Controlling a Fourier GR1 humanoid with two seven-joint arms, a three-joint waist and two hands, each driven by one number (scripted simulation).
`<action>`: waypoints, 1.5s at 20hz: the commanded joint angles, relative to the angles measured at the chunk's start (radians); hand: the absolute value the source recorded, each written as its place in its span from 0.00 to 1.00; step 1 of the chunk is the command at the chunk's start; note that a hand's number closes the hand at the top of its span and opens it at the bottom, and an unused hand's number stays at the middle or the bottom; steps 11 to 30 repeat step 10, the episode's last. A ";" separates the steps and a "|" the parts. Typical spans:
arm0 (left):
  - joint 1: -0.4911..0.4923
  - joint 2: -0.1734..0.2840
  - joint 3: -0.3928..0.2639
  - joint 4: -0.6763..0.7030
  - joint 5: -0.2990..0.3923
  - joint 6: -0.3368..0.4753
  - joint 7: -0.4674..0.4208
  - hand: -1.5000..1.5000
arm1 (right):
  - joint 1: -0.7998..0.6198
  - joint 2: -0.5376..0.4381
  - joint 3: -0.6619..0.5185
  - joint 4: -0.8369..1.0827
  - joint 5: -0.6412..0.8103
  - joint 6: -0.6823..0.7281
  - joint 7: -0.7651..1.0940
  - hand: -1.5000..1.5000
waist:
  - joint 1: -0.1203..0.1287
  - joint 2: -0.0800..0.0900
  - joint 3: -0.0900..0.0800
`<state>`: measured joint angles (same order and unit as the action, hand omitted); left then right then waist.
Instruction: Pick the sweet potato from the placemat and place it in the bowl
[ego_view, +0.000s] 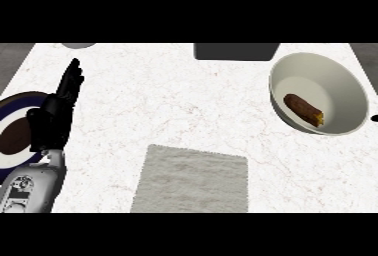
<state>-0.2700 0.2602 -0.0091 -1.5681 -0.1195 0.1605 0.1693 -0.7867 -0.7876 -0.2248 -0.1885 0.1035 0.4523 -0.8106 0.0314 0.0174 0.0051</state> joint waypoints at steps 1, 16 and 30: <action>0.014 0.001 0.005 -0.009 0.005 -0.007 0.007 0.50 | 0.072 -0.040 0.005 -0.012 -0.003 0.212 -0.162 0.00 | -0.001 -0.002 0.001; 0.083 -0.035 -0.034 -0.049 -0.025 0.014 -0.002 0.50 | 0.193 -0.064 0.011 -0.079 -0.030 0.249 -0.221 0.00 | -0.009 -0.009 0.001; 0.083 -0.035 -0.034 -0.049 -0.025 0.014 -0.002 0.50 | 0.193 -0.064 0.011 -0.079 -0.030 0.249 -0.221 0.00 | -0.009 -0.009 0.001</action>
